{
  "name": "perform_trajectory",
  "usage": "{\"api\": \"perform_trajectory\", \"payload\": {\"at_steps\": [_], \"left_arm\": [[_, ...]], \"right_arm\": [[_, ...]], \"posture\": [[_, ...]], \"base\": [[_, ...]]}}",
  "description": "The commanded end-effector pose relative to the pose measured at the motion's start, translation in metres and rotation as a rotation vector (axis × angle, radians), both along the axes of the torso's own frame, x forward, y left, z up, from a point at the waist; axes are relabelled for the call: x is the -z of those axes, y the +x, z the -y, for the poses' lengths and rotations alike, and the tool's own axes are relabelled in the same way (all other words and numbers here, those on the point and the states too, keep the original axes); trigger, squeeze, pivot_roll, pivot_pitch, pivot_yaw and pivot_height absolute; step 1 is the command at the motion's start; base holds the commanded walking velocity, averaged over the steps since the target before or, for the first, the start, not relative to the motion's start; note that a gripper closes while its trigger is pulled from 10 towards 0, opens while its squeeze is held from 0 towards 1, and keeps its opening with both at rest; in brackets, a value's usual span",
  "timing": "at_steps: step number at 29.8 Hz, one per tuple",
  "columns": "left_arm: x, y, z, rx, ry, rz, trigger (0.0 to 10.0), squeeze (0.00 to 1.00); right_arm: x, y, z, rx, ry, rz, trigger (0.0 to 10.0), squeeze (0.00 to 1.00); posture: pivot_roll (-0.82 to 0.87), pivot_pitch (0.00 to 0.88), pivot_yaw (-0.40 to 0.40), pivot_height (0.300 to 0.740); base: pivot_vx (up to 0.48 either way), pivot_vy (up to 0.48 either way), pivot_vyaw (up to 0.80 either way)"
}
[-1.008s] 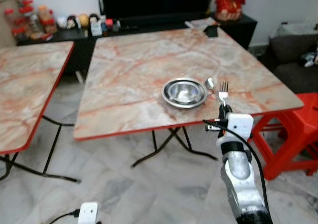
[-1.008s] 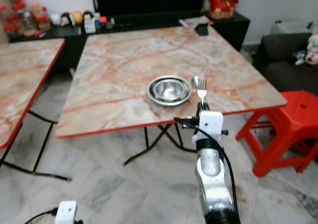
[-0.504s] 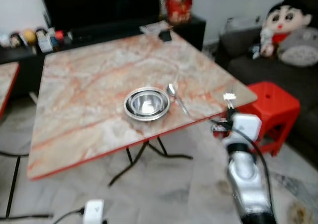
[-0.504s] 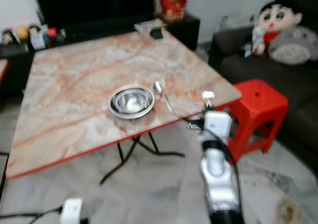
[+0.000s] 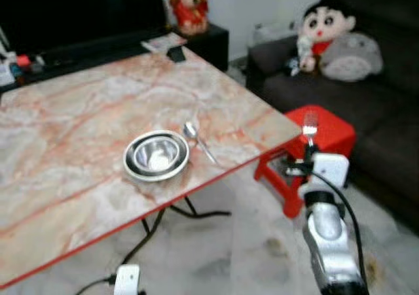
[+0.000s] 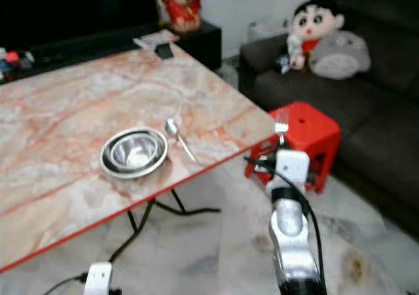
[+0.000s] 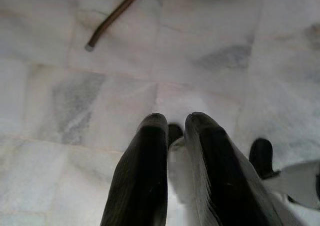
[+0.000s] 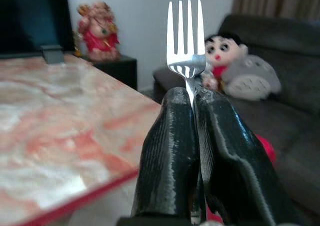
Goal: Setting the table
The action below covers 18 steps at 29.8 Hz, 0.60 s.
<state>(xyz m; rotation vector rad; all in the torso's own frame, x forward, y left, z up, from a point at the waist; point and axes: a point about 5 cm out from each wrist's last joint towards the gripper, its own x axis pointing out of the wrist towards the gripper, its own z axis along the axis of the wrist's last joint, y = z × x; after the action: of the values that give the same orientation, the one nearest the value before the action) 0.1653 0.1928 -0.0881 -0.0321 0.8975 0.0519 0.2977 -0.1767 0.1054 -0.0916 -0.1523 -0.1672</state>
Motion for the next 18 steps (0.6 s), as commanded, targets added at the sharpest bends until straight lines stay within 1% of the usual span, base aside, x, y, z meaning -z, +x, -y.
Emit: {"api": "perform_trajectory", "payload": {"at_steps": [1,8,13,15,18], "left_arm": [[0.0003,-0.0023,-0.0067,-0.004,0.017,-0.013,10.0,0.00],[0.0006,-0.0023,-0.0058,-0.001,0.011,-0.017,10.0,0.00],[0.0006,-0.0023,-0.0052,0.001,0.002,-0.017,10.0,0.00],[0.0003,-0.0019,-0.0052,-0.004,-0.003,-0.012,10.0,0.00],[0.0004,-0.0021,-0.0051,-0.002,-0.003,-0.013,10.0,0.00]], "right_arm": [[-0.0056,0.0026,-0.0087,-0.025,0.008,0.026,10.0,0.00],[-0.0056,0.0028,-0.0080,-0.018,0.003,0.027,10.0,0.00],[-0.0069,0.0021,-0.0066,-0.015,-0.014,0.036,10.0,0.00],[-0.0054,0.0018,-0.0031,0.007,-0.013,0.028,10.0,0.00],[-0.0047,0.0017,-0.0025,0.011,-0.007,0.024,10.0,0.00]], "posture": [[-0.05,0.000,0.023,0.740],[-0.05,0.000,0.024,0.740],[-0.05,0.000,0.025,0.740],[-0.05,0.000,0.026,0.740],[-0.05,0.000,0.026,0.740]], "base": [[0.274,0.000,0.00],[0.274,0.000,0.00],[0.000,0.000,0.00],[0.000,0.000,0.80],[0.000,0.000,0.80]]}}
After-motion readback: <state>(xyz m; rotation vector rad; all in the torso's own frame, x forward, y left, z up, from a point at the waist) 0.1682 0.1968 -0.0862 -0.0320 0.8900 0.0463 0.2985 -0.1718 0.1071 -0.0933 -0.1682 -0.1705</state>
